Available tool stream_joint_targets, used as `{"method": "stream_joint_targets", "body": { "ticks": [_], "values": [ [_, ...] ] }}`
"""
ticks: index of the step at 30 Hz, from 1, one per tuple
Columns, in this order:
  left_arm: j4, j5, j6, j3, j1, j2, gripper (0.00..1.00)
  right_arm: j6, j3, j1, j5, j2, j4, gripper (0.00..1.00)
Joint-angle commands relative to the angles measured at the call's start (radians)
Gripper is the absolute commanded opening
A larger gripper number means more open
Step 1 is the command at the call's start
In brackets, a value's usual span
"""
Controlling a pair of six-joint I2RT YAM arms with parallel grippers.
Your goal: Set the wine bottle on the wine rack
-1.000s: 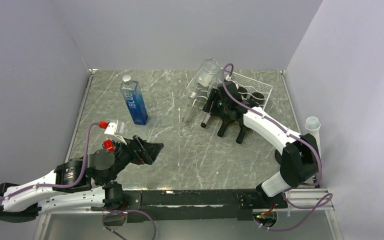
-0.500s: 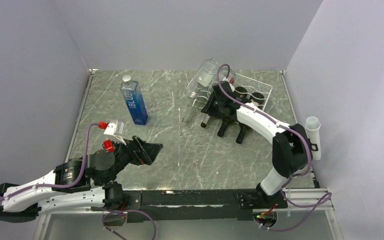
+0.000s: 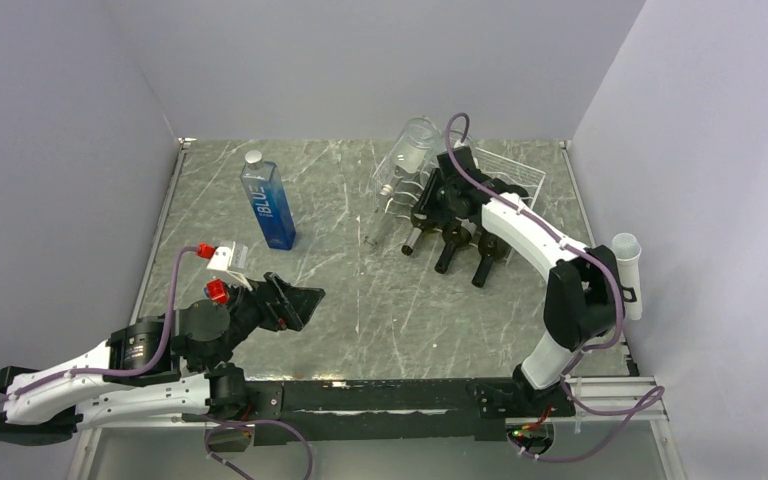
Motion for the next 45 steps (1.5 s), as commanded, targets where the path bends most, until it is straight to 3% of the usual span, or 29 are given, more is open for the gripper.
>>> {"method": "stream_joint_targets", "body": {
  "ticks": [1,5,6,9,10,13,18,24,27,33,36,41,45],
  "values": [
    [0.013,-0.011,-0.009,0.009,-0.004,-0.007,0.99,-0.107,0.067,-0.034,-0.009,0.017,0.070,0.00],
    [0.013,-0.011,-0.010,0.009,-0.004,-0.002,0.99,-0.110,0.070,-0.038,-0.018,0.024,0.053,0.00],
    [0.013,-0.012,-0.010,0.010,-0.004,-0.002,0.99,-0.109,0.065,-0.037,-0.014,0.017,0.050,0.07],
    [0.012,-0.024,-0.011,0.014,-0.004,0.001,0.99,-0.122,0.030,-0.033,0.011,-0.028,0.069,0.57],
    [0.015,-0.031,-0.007,0.015,-0.004,0.002,0.99,-0.137,0.008,-0.028,0.025,-0.058,0.098,0.68],
    [0.070,-0.047,0.067,0.024,-0.004,0.013,0.99,-0.175,-0.012,-0.016,0.045,-0.131,0.129,0.86],
    [0.124,-0.141,0.183,0.111,-0.004,0.137,0.99,-0.227,0.066,-0.016,0.057,-0.188,0.056,0.99],
    [0.084,-0.363,0.186,0.233,0.007,0.345,0.99,-0.253,-0.012,-0.015,0.096,-0.365,0.051,1.00],
    [0.025,-0.380,0.151,0.348,0.093,0.442,0.99,-0.260,-0.070,-0.013,0.093,-0.474,0.058,1.00],
    [0.136,-0.108,0.268,0.388,0.406,0.520,0.99,-0.273,-0.170,-0.014,0.045,-0.629,0.068,1.00],
    [0.119,-0.047,0.274,0.393,0.546,0.541,0.99,-0.285,-0.209,-0.015,0.023,-0.685,0.068,1.00],
    [0.112,0.176,0.323,0.396,0.812,0.580,0.99,-0.245,-0.326,-0.015,-0.065,-0.778,0.127,1.00],
    [0.175,0.270,0.434,0.376,0.941,0.615,0.99,-0.231,-0.389,-0.015,-0.108,-0.804,0.153,1.00]
  ]
}}
